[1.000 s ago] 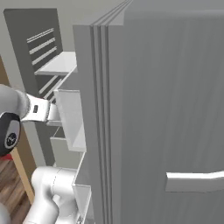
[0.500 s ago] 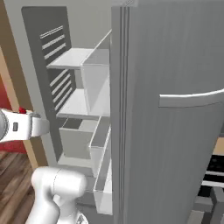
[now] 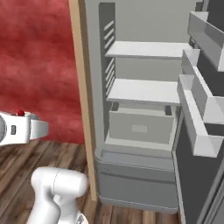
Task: Take the cupcake and cake from the fridge and place them on the empty tray on the dining counter.
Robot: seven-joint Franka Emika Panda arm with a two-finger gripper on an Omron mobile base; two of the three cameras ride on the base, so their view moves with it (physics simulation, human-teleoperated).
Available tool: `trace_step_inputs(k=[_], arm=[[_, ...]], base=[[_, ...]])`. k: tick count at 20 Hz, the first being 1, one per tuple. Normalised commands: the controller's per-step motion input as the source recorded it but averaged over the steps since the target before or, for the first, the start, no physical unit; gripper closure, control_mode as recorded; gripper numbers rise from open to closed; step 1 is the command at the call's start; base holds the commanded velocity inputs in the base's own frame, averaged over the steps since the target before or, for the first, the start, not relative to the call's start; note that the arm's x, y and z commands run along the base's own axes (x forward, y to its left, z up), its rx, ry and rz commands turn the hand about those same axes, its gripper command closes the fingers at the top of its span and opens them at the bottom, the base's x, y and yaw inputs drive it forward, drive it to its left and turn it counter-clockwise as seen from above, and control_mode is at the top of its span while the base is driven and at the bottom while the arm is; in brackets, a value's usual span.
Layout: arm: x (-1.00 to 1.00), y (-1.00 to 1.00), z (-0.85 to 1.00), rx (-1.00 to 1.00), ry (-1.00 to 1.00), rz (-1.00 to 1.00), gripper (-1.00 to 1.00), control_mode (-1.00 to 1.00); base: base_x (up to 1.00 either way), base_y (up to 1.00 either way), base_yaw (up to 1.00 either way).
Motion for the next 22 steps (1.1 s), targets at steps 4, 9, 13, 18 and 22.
trace_step_inputs(k=[4,9,13,18,22], arm=[[0.0,0.0,0.0,0.0,0.0,0.0,1.0,1.0],[0.0,0.0,0.0,0.0,0.0,0.0,1.0,1.0],[0.0,0.0,0.0,0.0,0.0,0.0,1.0,1.0],[0.0,0.0,0.0,0.0,0.0,0.0,1.0,1.0],[0.0,0.0,0.0,0.0,0.0,0.0,1.0,1.0]], base=[[-0.64,0.98,-0.33],[-0.16,0.27,-0.88],[0.0,0.06,-1.0],[0.0,0.04,-1.0],[0.0,0.04,-1.0]])
